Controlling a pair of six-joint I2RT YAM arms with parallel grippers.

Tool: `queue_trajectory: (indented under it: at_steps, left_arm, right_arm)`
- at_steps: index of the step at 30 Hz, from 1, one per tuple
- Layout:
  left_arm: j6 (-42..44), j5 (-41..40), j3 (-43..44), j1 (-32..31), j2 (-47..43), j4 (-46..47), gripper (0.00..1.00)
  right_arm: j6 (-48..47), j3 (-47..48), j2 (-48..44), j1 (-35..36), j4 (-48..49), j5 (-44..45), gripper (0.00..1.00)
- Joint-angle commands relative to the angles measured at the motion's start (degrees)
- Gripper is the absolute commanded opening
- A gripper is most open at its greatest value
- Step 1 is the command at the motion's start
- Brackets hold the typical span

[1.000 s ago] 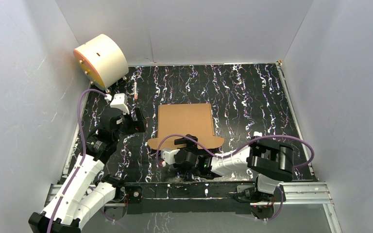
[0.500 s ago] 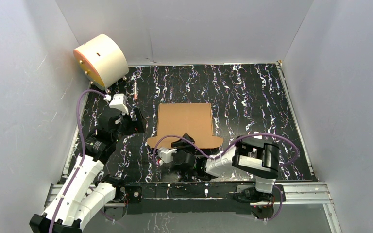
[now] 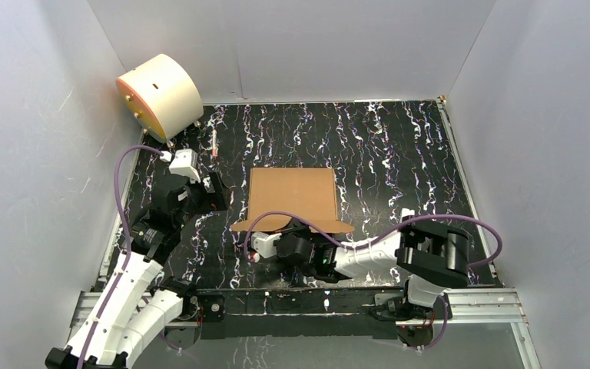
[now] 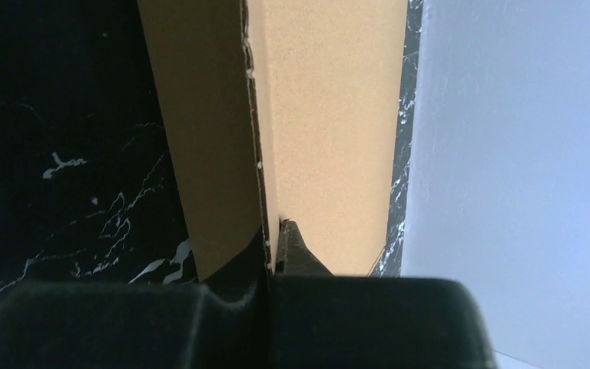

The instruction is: Fold the paper box

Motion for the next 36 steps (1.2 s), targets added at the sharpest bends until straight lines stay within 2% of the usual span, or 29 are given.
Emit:
queue_trajectory:
  at_steps: [1, 8, 15, 18, 22, 26, 32, 36]
  left_arm:
    - [0.2, 0.4, -0.7, 0.5, -2.8, 1.7, 0.90]
    - [-0.3, -0.8, -0.9, 0.5, -5.8, 2.7, 0.90]
    - [0.3, 0.1, 3.8, 0.5, -8.0, 0.6, 0.90]
    - [1.6, -0.5, 6.7, 0.5, -8.6, -1.4, 0.90]
    - [3.7, -0.3, 10.7, 0.5, -9.1, -4.4, 0.90]
    - [4.4, -0.6, 13.0, 0.5, -8.6, -6.6, 0.90]
    - [4.5, 0.4, 12.9, 0.5, -7.9, -6.9, 0.90]
    - [5.0, 2.7, 11.2, 0.5, -6.1, -6.9, 0.90]
  right_arm:
    - [8.1, 4.0, -5.1, 0.3, -9.7, -3.4, 0.00]
    - [12.2, 8.6, -13.2, 0.3, -21.9, -8.6, 0.00]
    - [18.1, 21.8, -19.0, 0.1, -43.2, -15.5, 0.00]
    - [21.6, 28.4, -19.2, -1.6, -52.7, -21.8, 0.00]
    - [26.1, 36.8, -17.8, -6.8, -63.6, -36.9, 0.00]
    - [27.3, 45.1, -14.3, -11.3, -72.3, -47.7, 0.00]
    - [26.0, 56.9, -4.6, -18.2, -85.1, -55.5, 0.00]
    - [23.6, 58.7, 1.5, -22.0, -86.2, -57.6, 0.00]
